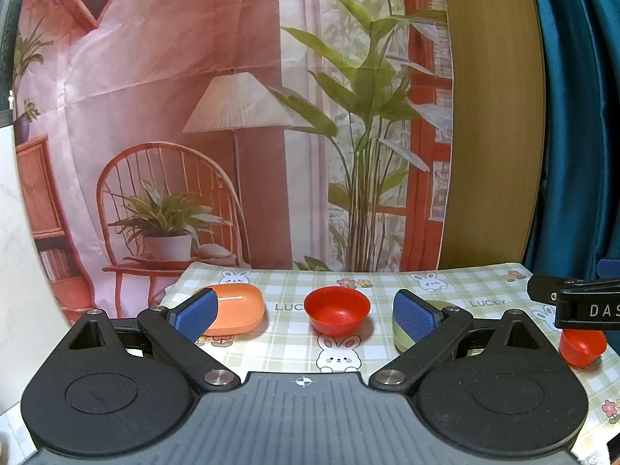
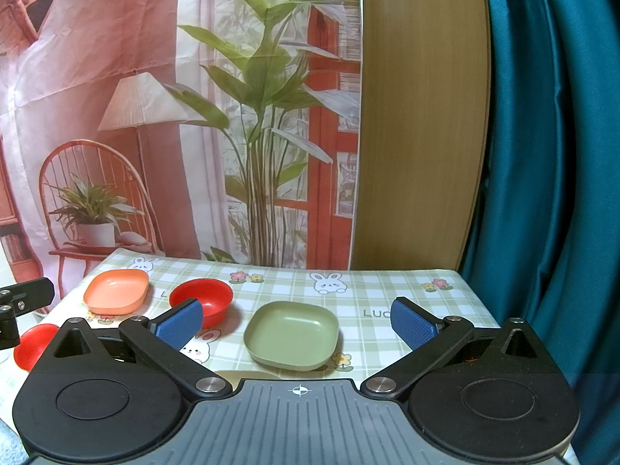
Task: Organize plates and bowls
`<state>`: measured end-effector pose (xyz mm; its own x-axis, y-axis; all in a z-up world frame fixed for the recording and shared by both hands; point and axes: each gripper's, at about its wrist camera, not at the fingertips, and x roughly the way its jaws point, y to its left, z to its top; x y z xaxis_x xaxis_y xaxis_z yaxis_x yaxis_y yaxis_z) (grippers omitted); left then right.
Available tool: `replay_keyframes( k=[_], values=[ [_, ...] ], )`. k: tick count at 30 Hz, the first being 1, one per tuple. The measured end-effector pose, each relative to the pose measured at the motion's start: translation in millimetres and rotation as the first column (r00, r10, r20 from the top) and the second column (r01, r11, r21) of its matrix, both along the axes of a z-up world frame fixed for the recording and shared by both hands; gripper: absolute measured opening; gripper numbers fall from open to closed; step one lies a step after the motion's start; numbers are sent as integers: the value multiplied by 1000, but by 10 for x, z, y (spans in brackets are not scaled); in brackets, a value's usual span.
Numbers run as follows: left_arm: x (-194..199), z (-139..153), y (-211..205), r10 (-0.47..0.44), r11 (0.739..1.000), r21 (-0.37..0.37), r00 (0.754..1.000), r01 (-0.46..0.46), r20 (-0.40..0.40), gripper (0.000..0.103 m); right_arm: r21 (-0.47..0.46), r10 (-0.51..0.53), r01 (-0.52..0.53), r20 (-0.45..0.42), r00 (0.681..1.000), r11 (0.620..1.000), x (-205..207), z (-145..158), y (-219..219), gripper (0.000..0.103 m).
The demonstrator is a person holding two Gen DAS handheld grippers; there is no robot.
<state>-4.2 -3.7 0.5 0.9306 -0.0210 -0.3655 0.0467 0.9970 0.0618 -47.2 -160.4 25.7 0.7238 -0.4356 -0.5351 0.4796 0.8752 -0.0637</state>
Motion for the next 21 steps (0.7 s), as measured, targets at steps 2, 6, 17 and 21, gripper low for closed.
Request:
replay_keyframes(
  k=[2,6,17,21],
  values=[
    [11,-12,5,4,1000,-1,1000,-4,-6,99,0,0,0,0,1000,1000,-1,2,-2,103],
    [23,-24,24,17,1000,-11,1000,-17,-18,99,3,-2,2,0,1000,1000,3,26,-17,103],
    [339,17,-34,29,998,52,999,-28,-18,98,-13,-11,11,-1,1000,1000,40,12,-228,103],
    [515,38,-228,-4,997,75,1000,5,-13,98,-26,-12,13,1,1000,1000,94,55,-466,103]
  ],
)
